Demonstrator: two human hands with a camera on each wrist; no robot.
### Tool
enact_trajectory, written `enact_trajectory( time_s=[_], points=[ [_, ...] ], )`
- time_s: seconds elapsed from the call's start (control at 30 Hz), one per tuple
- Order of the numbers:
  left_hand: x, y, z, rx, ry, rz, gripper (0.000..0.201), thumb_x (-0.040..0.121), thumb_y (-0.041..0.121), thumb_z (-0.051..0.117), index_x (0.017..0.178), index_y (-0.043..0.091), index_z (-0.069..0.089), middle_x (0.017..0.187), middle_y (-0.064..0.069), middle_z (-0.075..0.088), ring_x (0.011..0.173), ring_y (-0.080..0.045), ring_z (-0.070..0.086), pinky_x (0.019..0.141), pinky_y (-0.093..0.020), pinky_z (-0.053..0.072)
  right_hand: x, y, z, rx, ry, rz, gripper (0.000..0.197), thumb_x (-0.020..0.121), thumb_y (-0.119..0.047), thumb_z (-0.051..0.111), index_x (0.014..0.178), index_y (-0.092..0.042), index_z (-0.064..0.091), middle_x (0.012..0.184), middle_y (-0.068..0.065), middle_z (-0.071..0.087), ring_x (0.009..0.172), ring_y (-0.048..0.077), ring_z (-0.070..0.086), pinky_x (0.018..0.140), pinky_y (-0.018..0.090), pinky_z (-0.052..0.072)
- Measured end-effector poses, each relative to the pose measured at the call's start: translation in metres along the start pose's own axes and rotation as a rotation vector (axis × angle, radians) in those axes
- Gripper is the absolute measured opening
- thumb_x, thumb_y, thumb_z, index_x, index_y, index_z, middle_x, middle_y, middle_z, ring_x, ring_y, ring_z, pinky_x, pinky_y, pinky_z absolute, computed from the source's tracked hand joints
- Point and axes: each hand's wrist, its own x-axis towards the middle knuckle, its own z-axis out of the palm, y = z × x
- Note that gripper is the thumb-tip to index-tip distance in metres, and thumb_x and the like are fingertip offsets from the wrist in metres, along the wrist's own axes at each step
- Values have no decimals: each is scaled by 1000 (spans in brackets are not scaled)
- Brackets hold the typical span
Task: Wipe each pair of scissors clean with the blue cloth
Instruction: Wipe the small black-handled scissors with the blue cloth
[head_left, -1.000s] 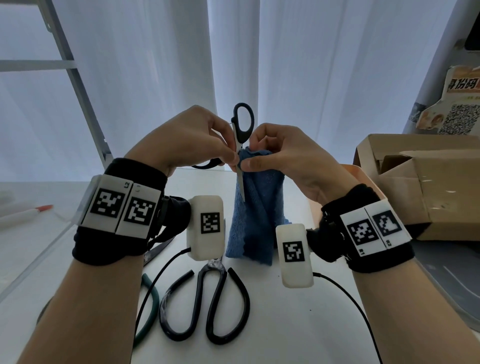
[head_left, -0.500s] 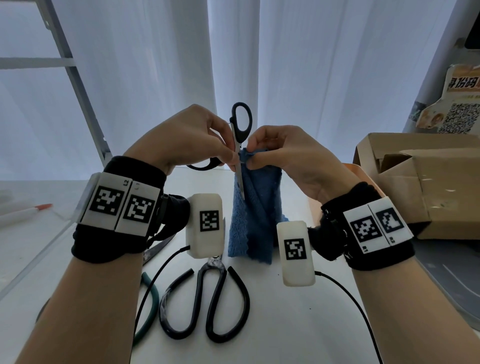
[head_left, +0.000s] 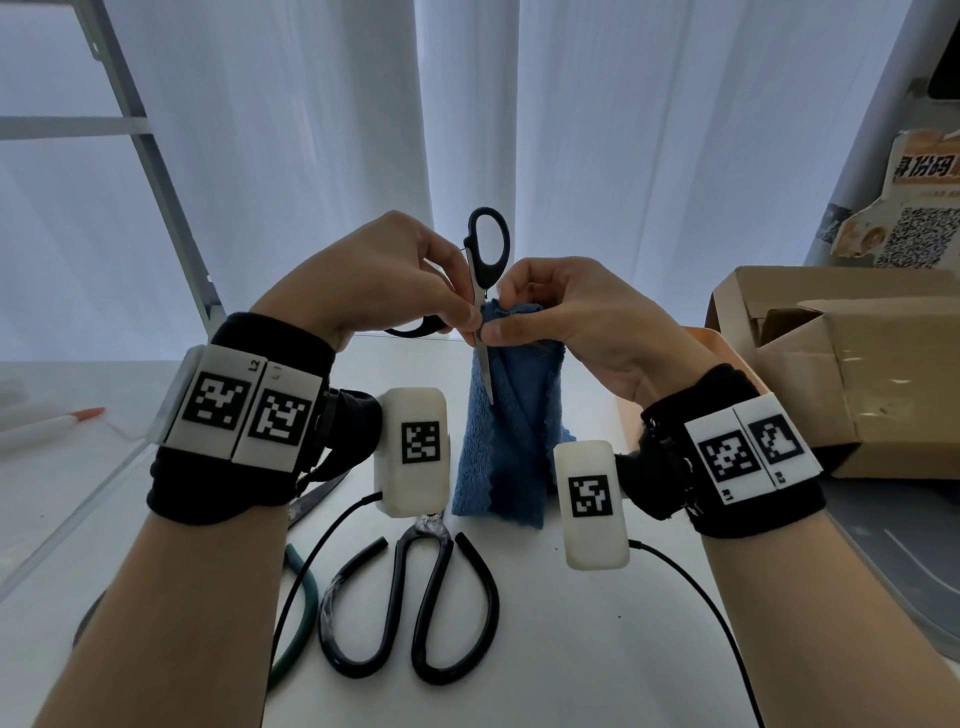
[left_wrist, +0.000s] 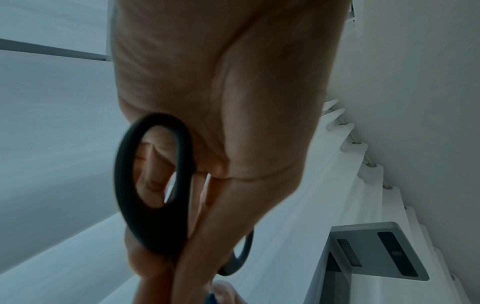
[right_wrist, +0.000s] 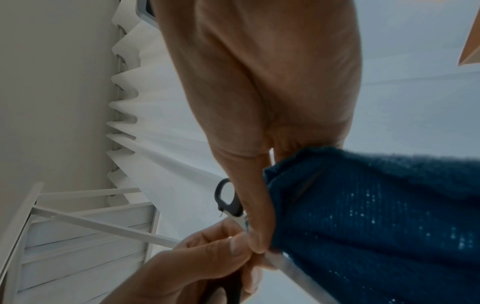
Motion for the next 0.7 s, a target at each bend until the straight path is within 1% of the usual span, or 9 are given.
enact_trajectory(
  time_s=[0.07, 0.1, 0.2, 0.23, 0.33, 0.43, 0.53, 0.63, 0.7],
  points=[
    [0, 0, 0, -3, -2, 3, 5, 79, 10, 78, 81, 9, 73, 76, -5, 76, 74, -10, 65, 74, -25, 45, 1, 1, 1, 24, 7, -3, 26, 73, 7, 80, 78, -10, 61, 88, 13, 69, 83, 22, 68, 80, 26, 56],
    [0, 0, 0, -4, -3, 2, 5, 79, 10, 78, 81, 8, 73, 76, -4, 77, 74, -9, 65, 73, -24, 45, 1, 1, 0, 33, 7, -1, 25, 73, 7, 80, 78, -10, 63, 89, 14, 70, 84, 23, 69, 79, 25, 55],
    [0, -1, -1, -1, -3, 0, 5, 80, 9, 78, 79, 9, 73, 75, -2, 77, 74, -9, 66, 75, -24, 46, 0, 0, -2, 10, -9, 6, 24, 74, 12, 75, 82, -9, 68, 92, 15, 74, 91, 26, 71, 90, 31, 57],
    [0, -2, 0, 0, -3, -1, 5, 79, 9, 78, 79, 9, 73, 76, -1, 77, 75, -9, 66, 76, -25, 46, 0, 0, -3, 0, -10, 6, 24, 74, 12, 75, 83, -9, 68, 91, 14, 74, 91, 25, 70, 91, 32, 56],
    [0, 0, 0, -3, -8, 4, 4, 79, 10, 78, 79, 10, 73, 79, -6, 77, 75, -11, 66, 77, -27, 46, 0, 0, -1, 7, 1, 0, 25, 73, 9, 79, 80, -10, 65, 90, 15, 71, 87, 24, 69, 85, 29, 57],
    [1, 0, -1, -2, -5, 5, 5, 79, 10, 78, 80, 10, 73, 79, -7, 77, 72, -9, 65, 72, -24, 46, 0, 0, 1, 17, 8, 6, 24, 72, 6, 81, 80, -9, 64, 92, 21, 71, 87, 25, 70, 84, 27, 58],
    [1, -2, -2, -1, -7, -4, 5, 79, 10, 78, 80, 10, 73, 78, -3, 77, 78, -12, 68, 80, -27, 47, 0, -1, -2, 0, -5, 10, 23, 74, 10, 77, 82, -10, 67, 89, 13, 73, 86, 21, 70, 84, 27, 57],
    [1, -3, -2, -2, -8, -8, 5, 79, 10, 78, 81, 10, 73, 77, -2, 77, 79, -13, 68, 78, -27, 46, 0, -1, -1, -13, 1, 4, 24, 73, 10, 77, 82, -11, 67, 89, 12, 73, 86, 22, 69, 88, 32, 56],
    [1, -2, -2, -4, -16, -1, 5, 79, 10, 78, 81, 10, 74, 77, -4, 77, 75, -10, 66, 78, -28, 46, 0, -1, 1, -4, 9, -2, 24, 73, 7, 80, 81, -11, 65, 88, 12, 70, 83, 21, 68, 85, 29, 57]
  ],
)
